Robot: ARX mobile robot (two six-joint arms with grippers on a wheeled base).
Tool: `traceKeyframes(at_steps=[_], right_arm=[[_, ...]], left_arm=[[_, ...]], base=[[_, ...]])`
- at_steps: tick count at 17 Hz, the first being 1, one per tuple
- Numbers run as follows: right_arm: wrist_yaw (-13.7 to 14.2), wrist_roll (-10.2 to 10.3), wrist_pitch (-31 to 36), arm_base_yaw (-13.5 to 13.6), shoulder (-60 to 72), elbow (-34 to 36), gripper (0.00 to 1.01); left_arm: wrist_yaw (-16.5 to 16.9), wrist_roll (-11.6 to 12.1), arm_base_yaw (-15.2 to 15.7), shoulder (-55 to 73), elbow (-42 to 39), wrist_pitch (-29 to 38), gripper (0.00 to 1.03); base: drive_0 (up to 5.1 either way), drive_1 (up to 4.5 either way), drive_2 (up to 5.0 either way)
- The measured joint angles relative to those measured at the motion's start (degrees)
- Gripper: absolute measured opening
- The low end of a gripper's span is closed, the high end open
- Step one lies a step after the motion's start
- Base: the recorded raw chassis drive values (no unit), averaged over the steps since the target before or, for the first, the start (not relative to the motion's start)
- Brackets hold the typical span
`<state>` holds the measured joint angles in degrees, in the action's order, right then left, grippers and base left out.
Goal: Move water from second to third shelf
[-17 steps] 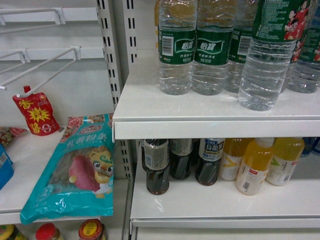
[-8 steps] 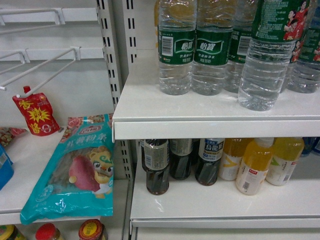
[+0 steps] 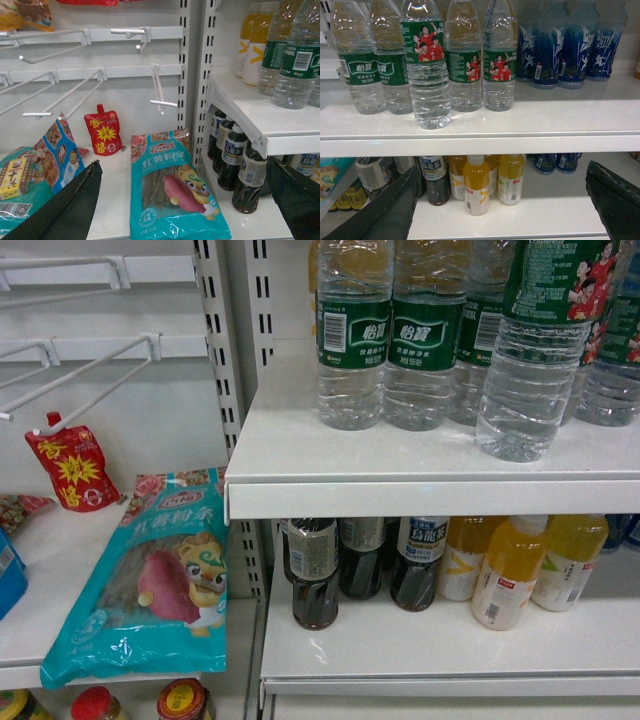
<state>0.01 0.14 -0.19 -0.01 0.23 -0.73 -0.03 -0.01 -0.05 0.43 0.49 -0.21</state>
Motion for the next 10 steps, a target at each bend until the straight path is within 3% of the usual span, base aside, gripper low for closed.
traceKeyframes(at_steps=[10], right_arm=[[0.0, 0.0, 0.2, 0.0, 0.0, 0.0, 0.98]], left_arm=[[0.0, 0.0, 0.0, 0.0, 0.0, 0.2, 0.98]], base=[[0.0, 0.0, 0.0]])
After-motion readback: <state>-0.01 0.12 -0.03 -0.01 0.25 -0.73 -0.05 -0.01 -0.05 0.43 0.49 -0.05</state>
